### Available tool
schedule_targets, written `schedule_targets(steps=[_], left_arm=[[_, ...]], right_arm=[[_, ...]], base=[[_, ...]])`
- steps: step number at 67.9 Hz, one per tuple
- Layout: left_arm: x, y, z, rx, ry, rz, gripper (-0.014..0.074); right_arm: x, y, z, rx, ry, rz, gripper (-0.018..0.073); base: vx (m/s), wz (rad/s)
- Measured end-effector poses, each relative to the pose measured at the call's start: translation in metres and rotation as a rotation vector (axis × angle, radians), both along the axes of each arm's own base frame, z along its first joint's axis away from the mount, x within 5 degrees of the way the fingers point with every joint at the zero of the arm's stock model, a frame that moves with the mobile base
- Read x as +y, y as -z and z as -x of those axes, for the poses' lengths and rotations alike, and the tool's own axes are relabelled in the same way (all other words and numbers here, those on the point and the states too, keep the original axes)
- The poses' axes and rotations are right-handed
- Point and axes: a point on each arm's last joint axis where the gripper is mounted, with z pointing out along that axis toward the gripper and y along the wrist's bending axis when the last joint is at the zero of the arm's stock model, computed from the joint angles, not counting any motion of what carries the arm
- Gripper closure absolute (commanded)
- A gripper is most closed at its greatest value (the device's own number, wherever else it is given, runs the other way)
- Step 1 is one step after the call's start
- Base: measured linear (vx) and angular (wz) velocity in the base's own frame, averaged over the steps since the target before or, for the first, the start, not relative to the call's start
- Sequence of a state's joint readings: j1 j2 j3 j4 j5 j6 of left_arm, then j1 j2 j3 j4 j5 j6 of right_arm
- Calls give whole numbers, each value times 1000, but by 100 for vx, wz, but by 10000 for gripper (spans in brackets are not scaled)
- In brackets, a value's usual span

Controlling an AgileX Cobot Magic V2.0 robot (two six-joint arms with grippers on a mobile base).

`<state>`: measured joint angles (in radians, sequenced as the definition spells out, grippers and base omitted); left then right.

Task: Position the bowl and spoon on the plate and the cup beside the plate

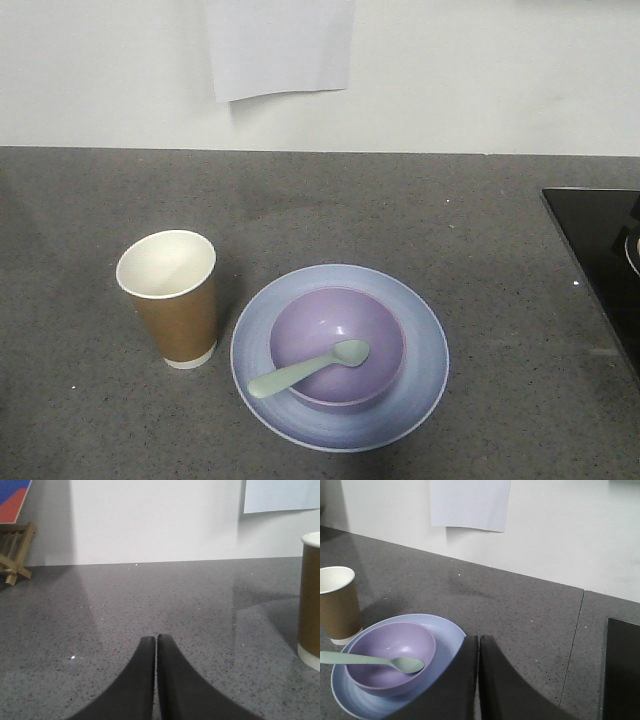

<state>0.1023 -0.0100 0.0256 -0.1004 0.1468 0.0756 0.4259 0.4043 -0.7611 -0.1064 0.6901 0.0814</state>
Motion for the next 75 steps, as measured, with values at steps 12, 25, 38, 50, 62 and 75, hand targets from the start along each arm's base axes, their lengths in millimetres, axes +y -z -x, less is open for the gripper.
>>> schedule_targets(steps=[12,25,38,50,62,75], left_arm=[[0,-1,0,-20,-14,146,604],[1,-1,0,-25,-28,196,604],[0,-1,0,-22,-7,175,604],[0,-1,0,-19,1,148,604],[-1,-1,0,-16,14,123,604],[-2,-1,0,-15,34,114,604]], right_arm=[[0,0,0,0,0,0,565],[0,0,0,0,0,0,565],[0,0,0,0,0,0,565],[0,0,0,0,0,0,565],[0,0,0,0,0,0,565],[0,0,0,0,0,0,565]], base=[[0,0],[0,0],[0,0],[0,0],[0,0],[0,0]])
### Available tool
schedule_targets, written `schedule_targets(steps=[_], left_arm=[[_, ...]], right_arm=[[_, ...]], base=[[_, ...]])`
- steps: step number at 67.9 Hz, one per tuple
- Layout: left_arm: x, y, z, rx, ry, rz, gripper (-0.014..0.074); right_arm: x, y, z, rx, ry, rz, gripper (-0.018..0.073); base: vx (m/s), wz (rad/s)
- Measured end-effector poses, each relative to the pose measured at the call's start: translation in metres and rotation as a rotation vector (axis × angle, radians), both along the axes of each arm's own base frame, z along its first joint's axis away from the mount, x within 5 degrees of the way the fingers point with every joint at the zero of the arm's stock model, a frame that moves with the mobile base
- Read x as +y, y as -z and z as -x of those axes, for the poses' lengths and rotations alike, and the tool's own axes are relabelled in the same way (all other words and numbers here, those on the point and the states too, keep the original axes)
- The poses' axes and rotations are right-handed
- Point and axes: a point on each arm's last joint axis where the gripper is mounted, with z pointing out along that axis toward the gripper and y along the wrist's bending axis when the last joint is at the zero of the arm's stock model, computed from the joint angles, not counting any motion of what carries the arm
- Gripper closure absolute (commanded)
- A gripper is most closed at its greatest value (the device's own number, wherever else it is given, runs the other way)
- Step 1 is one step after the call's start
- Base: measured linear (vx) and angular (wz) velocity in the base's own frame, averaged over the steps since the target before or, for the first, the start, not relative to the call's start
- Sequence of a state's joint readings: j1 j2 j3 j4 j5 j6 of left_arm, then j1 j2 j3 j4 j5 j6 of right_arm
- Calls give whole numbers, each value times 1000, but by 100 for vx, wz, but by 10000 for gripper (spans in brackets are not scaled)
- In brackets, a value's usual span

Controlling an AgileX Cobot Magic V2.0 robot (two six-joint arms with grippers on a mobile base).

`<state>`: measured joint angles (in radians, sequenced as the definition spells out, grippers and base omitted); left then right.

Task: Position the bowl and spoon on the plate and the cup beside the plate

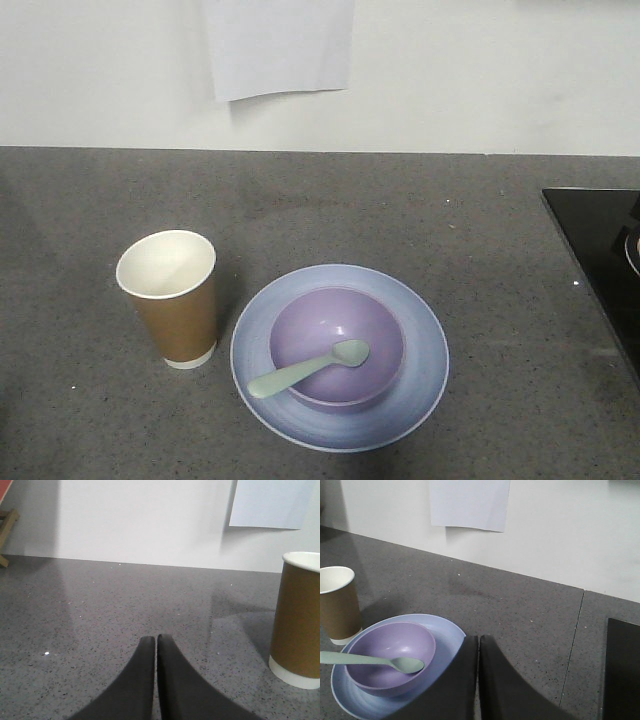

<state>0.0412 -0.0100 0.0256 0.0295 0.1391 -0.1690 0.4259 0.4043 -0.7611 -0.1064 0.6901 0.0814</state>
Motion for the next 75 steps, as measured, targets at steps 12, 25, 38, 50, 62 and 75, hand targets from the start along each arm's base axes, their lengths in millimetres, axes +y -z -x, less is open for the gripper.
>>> schedule_targets(steps=[12,25,38,50,62,75], left_arm=[[0,0,0,0,0,-2,604],[0,0,0,0,0,-2,604],[0,0,0,0,0,-2,604],[0,0,0,0,0,-2,604],[0,0,0,0,0,-2,604],[0,0,0,0,0,-2,604]], right_arm=[[0,0,0,0,0,0,565],[0,0,0,0,0,0,565],[0,0,0,0,0,0,565],[0,0,0,0,0,0,565],[0,0,0,0,0,0,565],[1,5,-3,1,-2,2,565]], base=[[0,0],[0,0],[0,0],[0,0],[0,0],[0,0]])
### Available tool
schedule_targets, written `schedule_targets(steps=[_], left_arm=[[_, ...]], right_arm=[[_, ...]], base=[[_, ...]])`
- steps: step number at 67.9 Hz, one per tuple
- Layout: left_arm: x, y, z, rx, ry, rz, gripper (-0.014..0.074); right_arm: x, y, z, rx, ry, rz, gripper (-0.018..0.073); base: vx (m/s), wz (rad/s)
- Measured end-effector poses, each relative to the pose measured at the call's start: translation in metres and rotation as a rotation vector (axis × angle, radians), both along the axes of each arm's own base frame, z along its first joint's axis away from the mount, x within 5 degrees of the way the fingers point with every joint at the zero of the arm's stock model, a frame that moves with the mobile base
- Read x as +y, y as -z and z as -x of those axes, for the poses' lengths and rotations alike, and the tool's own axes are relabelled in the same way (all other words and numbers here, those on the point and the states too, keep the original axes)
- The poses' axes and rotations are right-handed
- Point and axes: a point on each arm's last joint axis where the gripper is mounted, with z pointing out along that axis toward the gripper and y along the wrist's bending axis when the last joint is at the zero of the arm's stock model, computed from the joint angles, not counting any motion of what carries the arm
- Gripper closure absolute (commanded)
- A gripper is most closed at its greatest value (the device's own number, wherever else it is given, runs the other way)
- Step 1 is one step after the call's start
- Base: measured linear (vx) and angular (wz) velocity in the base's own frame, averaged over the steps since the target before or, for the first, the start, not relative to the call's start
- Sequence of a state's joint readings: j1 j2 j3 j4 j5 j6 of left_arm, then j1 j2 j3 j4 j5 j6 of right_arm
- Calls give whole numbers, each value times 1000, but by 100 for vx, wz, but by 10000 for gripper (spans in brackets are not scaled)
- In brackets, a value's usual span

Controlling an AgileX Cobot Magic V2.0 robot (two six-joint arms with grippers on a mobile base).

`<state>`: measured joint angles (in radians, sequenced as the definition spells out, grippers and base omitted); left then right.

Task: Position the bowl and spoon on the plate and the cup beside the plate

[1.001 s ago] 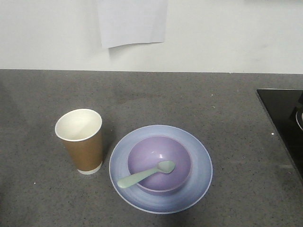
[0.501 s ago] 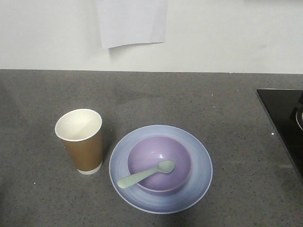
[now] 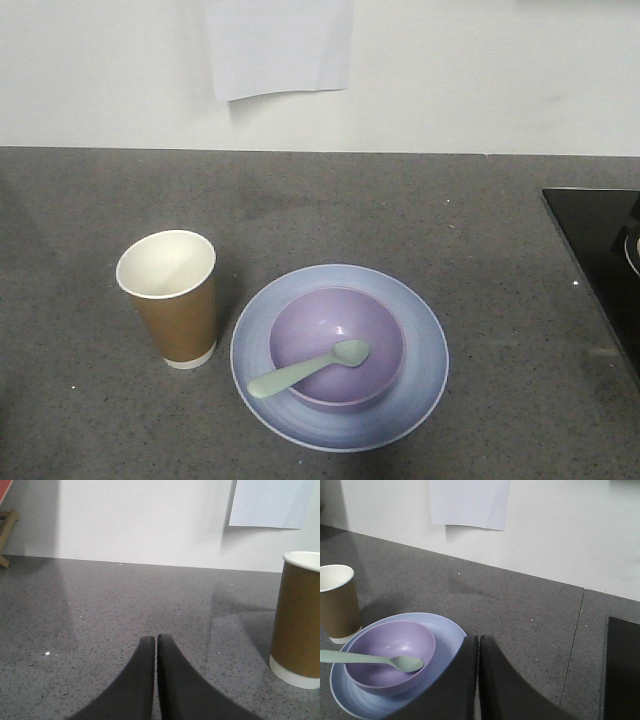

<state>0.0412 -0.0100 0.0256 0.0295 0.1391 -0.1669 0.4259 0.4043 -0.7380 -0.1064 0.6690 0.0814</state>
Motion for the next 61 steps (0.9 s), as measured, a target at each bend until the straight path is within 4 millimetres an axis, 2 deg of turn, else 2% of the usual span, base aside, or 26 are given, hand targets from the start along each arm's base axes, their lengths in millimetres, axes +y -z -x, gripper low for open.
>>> schedule_targets(steps=[3,10,17,19,26,33,45,61], left_arm=[[0,0,0,0,0,0,604],[0,0,0,0,0,0,604],[0,0,0,0,0,0,604],[0,0,0,0,0,0,604],[0,0,0,0,0,0,604],[0,0,0,0,0,0,604],[0,0,0,0,0,0,604],[0,0,0,0,0,0,604]], right_arm=[[1,6,-3,-7,0,7,565],[4,34,-13,-28,4,63,564],[8,73,-21,-47,-8,89,564],[9,91,-23,-46,-6,87,564],[5,127,-23,-111,46,8,564],[-1,149,-19,-267,116,-99,564],[-10,143,-8,-470,195,-193,564],[-17,146,-2,-465,298,-186,564]], base=[[0,0],[0,0],[0,0],[0,0],[0,0],[0,0],[0,0],[0,0]])
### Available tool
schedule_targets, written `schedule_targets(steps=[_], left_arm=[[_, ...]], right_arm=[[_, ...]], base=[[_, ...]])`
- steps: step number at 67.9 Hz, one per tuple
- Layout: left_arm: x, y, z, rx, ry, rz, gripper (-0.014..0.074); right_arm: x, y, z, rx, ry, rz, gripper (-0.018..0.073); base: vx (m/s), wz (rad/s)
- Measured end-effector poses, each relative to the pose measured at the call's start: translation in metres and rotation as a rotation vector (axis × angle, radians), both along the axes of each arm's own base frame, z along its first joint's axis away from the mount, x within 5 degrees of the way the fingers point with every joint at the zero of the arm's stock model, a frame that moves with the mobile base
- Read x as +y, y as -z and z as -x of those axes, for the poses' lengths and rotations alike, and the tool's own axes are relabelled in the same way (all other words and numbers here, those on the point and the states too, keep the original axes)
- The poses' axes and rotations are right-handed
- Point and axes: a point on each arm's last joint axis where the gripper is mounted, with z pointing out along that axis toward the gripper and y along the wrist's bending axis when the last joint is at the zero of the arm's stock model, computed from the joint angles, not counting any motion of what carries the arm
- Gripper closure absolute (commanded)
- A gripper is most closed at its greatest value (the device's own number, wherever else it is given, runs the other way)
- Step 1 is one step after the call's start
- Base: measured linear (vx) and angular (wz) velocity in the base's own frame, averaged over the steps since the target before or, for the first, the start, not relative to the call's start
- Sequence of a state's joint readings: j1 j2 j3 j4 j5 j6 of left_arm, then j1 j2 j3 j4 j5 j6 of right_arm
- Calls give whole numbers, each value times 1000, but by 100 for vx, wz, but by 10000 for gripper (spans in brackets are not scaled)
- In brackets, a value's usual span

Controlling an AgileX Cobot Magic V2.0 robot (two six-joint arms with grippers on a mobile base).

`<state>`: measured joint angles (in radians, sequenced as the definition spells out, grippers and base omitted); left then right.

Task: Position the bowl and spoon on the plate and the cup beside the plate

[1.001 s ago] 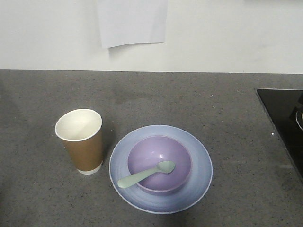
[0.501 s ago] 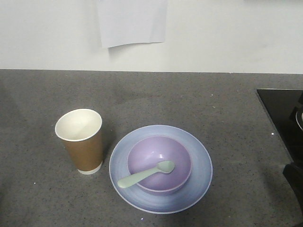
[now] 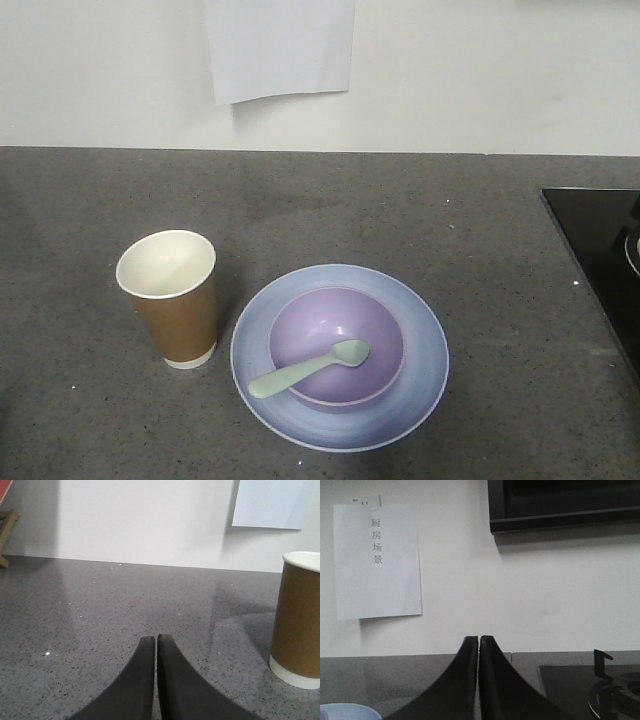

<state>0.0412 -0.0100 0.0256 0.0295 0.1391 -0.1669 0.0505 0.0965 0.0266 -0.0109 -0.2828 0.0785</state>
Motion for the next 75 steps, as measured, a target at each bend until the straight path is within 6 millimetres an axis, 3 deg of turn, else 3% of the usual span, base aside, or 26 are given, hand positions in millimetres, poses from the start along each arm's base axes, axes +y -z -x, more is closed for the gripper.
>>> schedule_targets(steps=[29,75], left_arm=[[0,0,0,0,0,0,604],[0,0,0,0,0,0,604]], right_arm=[[-6,23,5,218,97,0,562],[-6,25,5,234,99,15,562]], base=[[0,0],[0,0]])
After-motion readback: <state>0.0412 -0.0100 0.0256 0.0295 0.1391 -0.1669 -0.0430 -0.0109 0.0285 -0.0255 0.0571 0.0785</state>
